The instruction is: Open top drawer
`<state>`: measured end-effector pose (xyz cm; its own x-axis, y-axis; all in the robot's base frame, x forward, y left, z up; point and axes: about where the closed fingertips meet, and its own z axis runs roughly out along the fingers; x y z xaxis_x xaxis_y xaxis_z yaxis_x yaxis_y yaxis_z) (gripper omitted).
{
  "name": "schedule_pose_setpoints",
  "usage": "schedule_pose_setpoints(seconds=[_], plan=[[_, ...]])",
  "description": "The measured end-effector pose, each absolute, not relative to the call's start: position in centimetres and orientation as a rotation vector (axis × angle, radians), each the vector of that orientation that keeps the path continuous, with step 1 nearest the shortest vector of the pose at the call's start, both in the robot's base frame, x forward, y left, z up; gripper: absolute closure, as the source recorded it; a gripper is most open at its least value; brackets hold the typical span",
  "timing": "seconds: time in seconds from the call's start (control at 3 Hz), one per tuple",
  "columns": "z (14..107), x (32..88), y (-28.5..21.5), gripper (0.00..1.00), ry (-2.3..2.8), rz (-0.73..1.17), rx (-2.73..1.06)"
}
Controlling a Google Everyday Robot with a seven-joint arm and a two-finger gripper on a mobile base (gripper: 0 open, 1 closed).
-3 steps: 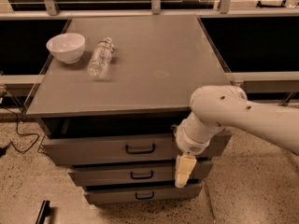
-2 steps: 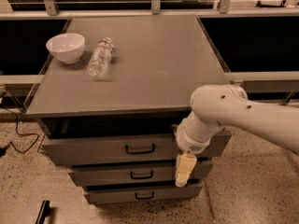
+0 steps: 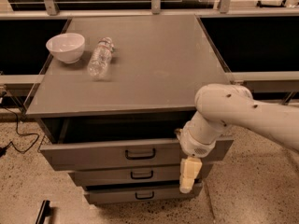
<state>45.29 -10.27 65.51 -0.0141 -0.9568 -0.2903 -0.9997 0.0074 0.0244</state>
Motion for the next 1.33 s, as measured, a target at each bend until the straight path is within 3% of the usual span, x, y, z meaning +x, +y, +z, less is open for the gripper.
schedule_pose_setpoints(seconds=[1.33], plan=[[68.1,39.1,-13.9,0.0,2.168,0.429,-2.053]])
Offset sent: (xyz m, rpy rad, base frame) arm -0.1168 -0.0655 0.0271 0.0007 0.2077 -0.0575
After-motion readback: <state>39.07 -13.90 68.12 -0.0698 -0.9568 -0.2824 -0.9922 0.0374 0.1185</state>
